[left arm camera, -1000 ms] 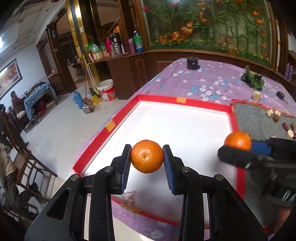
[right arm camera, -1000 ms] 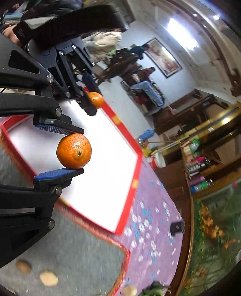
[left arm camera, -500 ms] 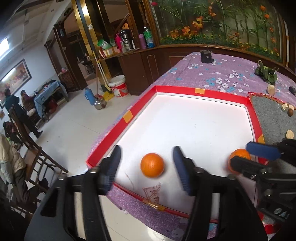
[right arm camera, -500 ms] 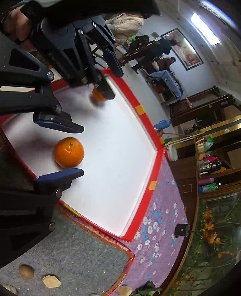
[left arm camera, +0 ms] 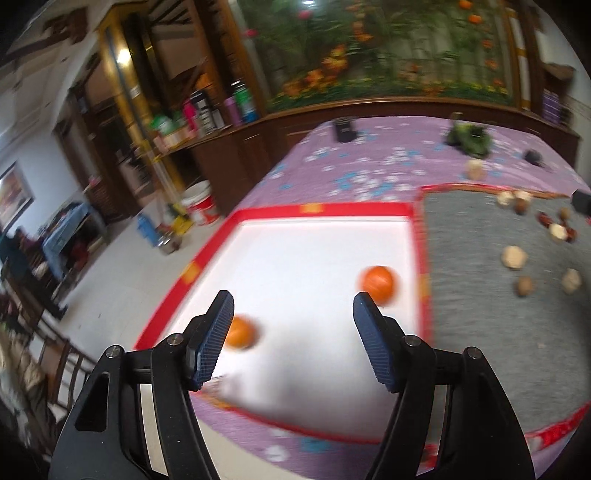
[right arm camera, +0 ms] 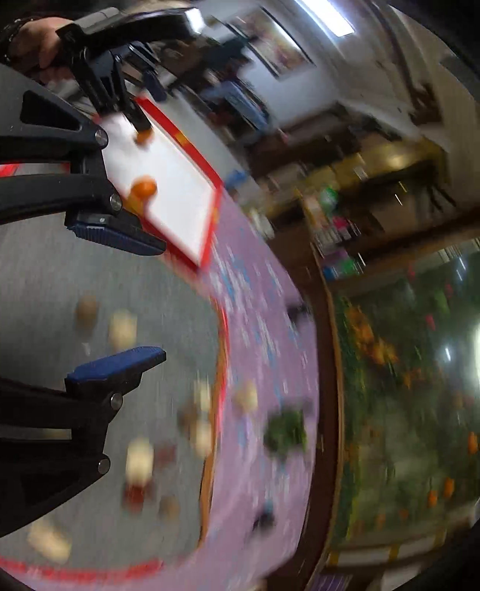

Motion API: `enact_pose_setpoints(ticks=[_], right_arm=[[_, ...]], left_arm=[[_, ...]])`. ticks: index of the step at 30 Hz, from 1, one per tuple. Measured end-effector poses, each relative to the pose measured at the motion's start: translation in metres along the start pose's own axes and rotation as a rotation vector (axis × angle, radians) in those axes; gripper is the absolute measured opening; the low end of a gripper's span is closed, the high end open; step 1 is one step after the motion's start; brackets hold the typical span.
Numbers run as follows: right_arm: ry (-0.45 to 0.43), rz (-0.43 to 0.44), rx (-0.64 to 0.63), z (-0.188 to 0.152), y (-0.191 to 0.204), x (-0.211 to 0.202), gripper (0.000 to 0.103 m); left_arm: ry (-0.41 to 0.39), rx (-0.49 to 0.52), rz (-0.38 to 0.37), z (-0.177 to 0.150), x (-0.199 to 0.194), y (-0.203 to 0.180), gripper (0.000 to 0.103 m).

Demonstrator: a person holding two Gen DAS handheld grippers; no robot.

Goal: Organize fruits
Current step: 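Grasp a cream square chunk with the right tool while the left grasps a tan ball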

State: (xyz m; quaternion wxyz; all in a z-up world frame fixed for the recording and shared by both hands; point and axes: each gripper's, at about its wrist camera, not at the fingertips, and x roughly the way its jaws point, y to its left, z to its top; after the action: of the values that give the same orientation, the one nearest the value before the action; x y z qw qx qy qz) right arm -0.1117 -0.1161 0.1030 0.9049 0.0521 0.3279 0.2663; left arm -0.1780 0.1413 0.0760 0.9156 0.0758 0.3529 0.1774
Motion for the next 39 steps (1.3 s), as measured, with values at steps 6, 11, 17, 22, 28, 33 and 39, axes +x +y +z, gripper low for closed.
enact_pose_setpoints(ticks=[6, 11, 17, 22, 28, 33, 39], right_arm=[[-0.032, -0.184, 0.181, -0.028, -0.105, -0.070, 0.052], [0.013, -0.238, 0.264, -0.064, -0.150, -0.092, 0.052], [0.087, -0.240, 0.170, -0.070, -0.140, -0.074, 0.052], [0.163, -0.365, 0.111, -0.066, -0.135, -0.037, 0.052], [0.207, -0.354, 0.155, -0.072, -0.145, -0.026, 0.034], [0.196, -0.318, 0.199, -0.074, -0.151, -0.030, 0.034], [0.192, -0.310, 0.208, -0.075, -0.149, -0.031, 0.034]], left_arm=[[0.001, 0.150, -0.188, 0.015, -0.008, -0.075, 0.068], [0.059, 0.252, -0.296, 0.012, -0.003, -0.124, 0.068], [0.064, 0.264, -0.288, 0.018, -0.006, -0.130, 0.068], [0.059, 0.290, -0.336, 0.019, -0.017, -0.139, 0.068], [0.060, 0.365, -0.416, 0.031, -0.023, -0.186, 0.068], [0.069, 0.443, -0.451, 0.034, -0.018, -0.236, 0.068], [0.130, 0.443, -0.457, 0.034, 0.007, -0.268, 0.067]])
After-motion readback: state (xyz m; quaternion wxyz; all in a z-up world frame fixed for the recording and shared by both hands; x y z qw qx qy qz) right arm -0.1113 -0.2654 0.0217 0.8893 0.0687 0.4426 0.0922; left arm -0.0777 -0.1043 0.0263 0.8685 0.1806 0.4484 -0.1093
